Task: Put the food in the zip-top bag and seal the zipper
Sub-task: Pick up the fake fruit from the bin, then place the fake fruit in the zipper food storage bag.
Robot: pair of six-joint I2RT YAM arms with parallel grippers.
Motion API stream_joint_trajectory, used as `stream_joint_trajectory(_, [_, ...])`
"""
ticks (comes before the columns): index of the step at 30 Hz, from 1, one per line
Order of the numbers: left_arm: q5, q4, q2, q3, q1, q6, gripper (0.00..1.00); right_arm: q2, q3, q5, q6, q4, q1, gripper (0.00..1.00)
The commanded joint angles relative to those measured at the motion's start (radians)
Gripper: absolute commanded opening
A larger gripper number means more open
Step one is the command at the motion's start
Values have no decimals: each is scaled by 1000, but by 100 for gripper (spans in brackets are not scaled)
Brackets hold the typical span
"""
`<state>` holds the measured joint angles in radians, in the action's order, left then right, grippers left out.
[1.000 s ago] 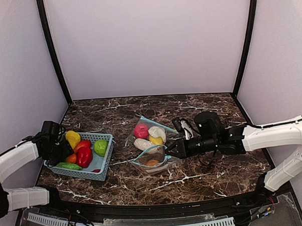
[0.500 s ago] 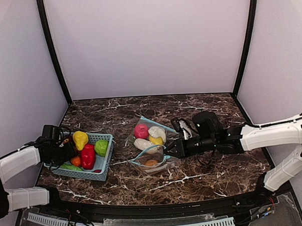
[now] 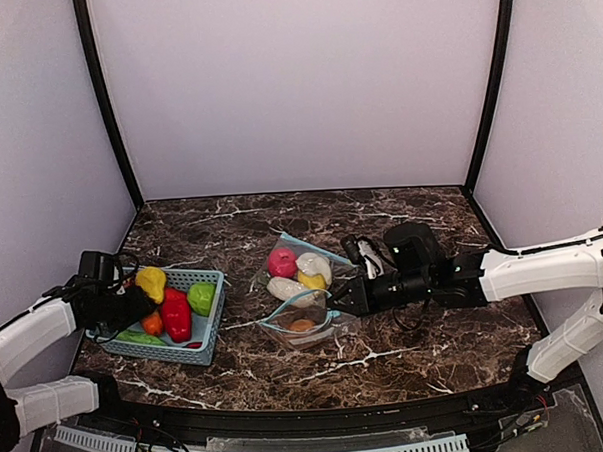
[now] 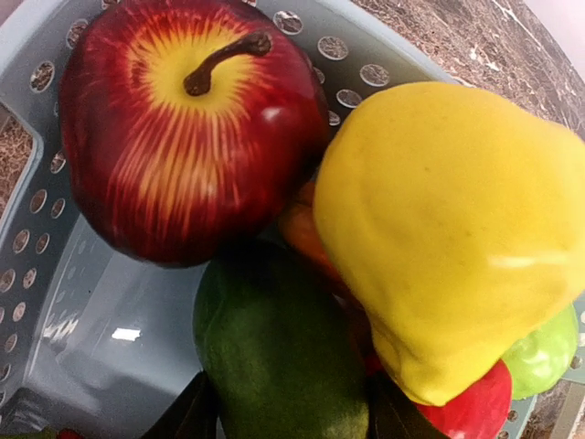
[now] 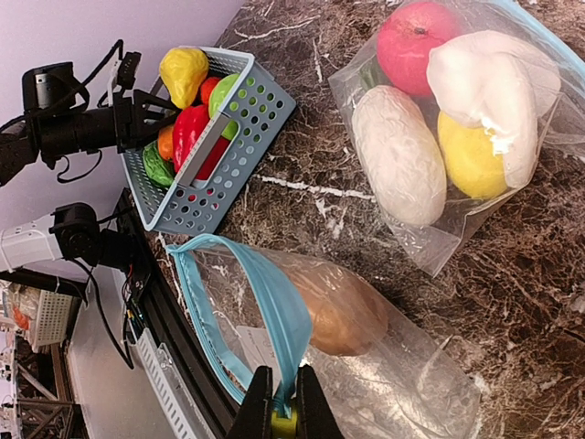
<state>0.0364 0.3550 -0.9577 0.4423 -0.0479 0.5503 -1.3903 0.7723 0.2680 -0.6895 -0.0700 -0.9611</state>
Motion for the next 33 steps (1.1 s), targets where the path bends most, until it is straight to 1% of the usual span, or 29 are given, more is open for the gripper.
stream_joint_trajectory(1, [-49,110,130,3,-1,12,45,29,13,-11,1,-9,5,0])
stream_joint_trajectory(4, [-64,147,205,22,1,20,42,33,16,-11,1,-8,5,0])
stream_joint_trajectory(8, [-42,186,243,56,1,31,41,36,24,-6,6,1,6,0])
stream_joint_trajectory(15, [-39,290,299,180,0,2,41,46,32,-11,17,14,6,0])
stream_joint_trajectory(17, [-2,311,305,205,0,-12,41,48,33,-12,18,16,6,0])
stream_joint_trajectory(23, [160,296,328,227,0,-68,39,52,39,-8,28,26,6,0])
stream_joint_trajectory(25, [259,273,323,233,-2,-95,38,53,45,0,37,32,6,0])
stream_joint_trajectory(26, [336,254,322,236,-5,-111,37,53,50,6,46,36,5,0])
stream_joint_trajectory(27, [373,242,321,244,-15,-117,36,53,55,11,51,42,6,0])
stream_joint_trajectory(28, [449,212,321,247,-25,-124,36,54,59,16,57,49,5,0])
stream_joint_trajectory(30, [548,164,318,266,-69,-125,36,56,63,28,67,53,5,0])
stream_joint_trajectory(32, [593,132,304,284,-140,-122,37,55,66,43,78,55,6,0])
stream_joint_trajectory(33, [603,117,288,291,-200,-122,37,55,68,51,83,55,5,0])
